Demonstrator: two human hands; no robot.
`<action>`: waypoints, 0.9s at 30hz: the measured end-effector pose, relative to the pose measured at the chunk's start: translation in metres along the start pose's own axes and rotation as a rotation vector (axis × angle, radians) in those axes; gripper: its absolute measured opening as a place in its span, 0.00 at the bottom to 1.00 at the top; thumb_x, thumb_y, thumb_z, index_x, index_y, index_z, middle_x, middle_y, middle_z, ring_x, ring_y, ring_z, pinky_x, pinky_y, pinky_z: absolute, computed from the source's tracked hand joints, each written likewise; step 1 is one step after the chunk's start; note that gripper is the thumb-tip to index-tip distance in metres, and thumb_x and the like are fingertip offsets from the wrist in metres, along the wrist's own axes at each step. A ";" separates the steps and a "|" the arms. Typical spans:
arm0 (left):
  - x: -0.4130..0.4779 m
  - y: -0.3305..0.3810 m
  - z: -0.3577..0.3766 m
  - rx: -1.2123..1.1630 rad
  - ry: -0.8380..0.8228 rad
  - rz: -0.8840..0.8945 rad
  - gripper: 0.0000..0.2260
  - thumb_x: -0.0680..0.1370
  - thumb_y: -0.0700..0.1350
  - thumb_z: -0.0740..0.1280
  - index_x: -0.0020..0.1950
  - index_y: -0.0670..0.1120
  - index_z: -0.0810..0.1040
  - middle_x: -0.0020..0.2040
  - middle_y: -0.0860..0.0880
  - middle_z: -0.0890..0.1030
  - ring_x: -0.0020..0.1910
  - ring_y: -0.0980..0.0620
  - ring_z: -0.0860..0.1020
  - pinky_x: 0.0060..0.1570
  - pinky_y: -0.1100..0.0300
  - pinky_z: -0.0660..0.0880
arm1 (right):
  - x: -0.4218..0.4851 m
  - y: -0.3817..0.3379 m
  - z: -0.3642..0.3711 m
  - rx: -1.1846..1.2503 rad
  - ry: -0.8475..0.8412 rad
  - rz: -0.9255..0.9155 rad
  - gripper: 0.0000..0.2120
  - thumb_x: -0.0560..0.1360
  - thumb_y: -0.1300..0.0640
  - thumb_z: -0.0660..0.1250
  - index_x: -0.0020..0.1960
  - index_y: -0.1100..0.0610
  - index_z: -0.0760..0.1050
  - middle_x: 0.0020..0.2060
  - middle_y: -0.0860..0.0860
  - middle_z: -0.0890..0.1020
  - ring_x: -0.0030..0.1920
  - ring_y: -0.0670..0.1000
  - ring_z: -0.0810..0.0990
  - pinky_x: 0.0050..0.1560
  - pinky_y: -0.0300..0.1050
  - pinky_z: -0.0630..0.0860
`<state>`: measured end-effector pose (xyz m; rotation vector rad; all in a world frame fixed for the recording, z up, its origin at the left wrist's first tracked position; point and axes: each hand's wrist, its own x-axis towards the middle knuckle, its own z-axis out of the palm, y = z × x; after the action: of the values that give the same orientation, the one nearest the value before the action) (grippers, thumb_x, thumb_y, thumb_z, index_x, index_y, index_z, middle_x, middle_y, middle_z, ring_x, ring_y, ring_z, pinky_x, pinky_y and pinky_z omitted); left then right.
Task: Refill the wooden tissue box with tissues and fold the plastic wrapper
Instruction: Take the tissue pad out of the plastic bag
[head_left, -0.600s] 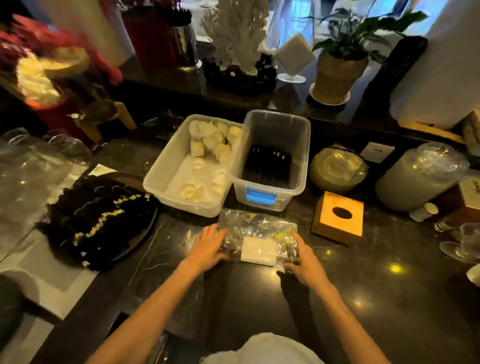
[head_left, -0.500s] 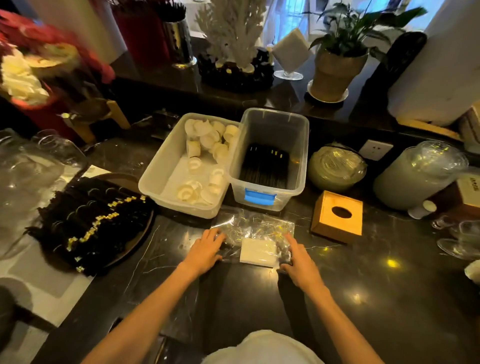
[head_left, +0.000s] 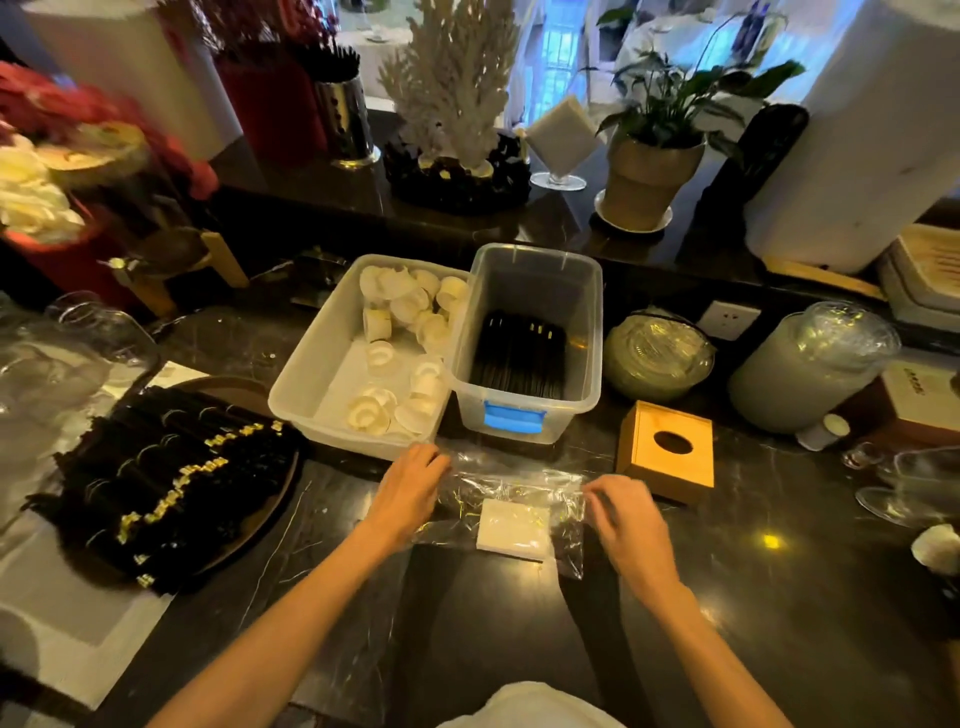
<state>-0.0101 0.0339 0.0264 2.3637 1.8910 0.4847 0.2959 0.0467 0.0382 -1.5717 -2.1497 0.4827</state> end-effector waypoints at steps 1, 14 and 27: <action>0.008 0.005 -0.013 -0.034 0.063 0.003 0.06 0.73 0.38 0.72 0.49 0.42 0.80 0.48 0.45 0.80 0.47 0.46 0.78 0.46 0.51 0.77 | 0.004 -0.002 -0.020 -0.017 0.042 -0.032 0.04 0.77 0.57 0.68 0.52 0.52 0.79 0.47 0.47 0.81 0.50 0.45 0.77 0.48 0.40 0.77; 0.082 0.123 -0.204 -0.748 0.131 0.067 0.03 0.72 0.40 0.74 0.45 0.44 0.84 0.40 0.54 0.83 0.41 0.61 0.81 0.41 0.72 0.75 | 0.020 -0.020 -0.247 -0.029 0.357 0.236 0.12 0.78 0.49 0.65 0.60 0.51 0.78 0.51 0.54 0.85 0.52 0.55 0.82 0.50 0.49 0.76; 0.026 0.294 -0.199 -0.649 0.380 0.237 0.16 0.78 0.58 0.62 0.62 0.51 0.74 0.55 0.52 0.78 0.55 0.56 0.76 0.55 0.54 0.76 | 0.071 -0.155 -0.297 -0.038 -0.291 -0.134 0.33 0.76 0.61 0.68 0.77 0.50 0.58 0.46 0.49 0.84 0.44 0.48 0.82 0.51 0.47 0.81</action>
<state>0.2131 -0.0386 0.2947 2.1342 1.2584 1.4042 0.3103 0.0765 0.3787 -1.4374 -2.4744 0.6648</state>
